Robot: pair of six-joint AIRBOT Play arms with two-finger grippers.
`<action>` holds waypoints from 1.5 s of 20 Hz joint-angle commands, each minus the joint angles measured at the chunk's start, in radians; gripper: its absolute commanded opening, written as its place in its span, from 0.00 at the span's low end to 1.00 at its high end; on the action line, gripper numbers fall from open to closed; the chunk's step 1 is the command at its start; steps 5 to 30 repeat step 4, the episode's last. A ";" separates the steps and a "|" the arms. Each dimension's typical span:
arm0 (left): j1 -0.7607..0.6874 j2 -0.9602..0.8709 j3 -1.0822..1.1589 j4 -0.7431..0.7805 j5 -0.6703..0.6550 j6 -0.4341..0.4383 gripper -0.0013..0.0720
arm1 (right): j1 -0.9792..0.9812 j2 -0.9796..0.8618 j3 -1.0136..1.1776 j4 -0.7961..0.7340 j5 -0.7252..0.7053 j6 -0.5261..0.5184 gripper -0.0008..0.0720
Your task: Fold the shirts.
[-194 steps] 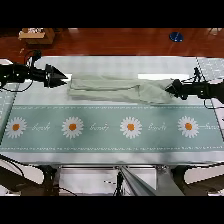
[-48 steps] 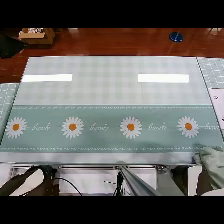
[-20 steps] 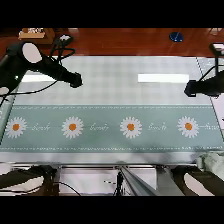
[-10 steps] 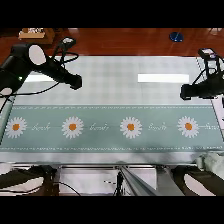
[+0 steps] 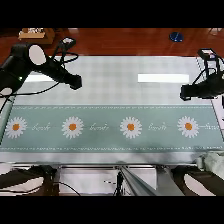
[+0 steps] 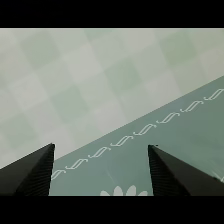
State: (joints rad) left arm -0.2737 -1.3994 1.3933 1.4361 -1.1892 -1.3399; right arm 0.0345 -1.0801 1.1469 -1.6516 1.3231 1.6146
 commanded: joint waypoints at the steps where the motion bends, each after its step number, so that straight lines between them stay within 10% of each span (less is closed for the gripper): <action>1: -0.001 -0.001 0.000 0.000 0.000 0.000 1.00 | 0.000 0.000 0.001 0.000 0.000 0.000 0.83; 30: -0.001 -0.001 0.000 0.000 0.000 0.000 1.00 | 0.000 0.000 0.001 0.000 0.000 0.000 0.83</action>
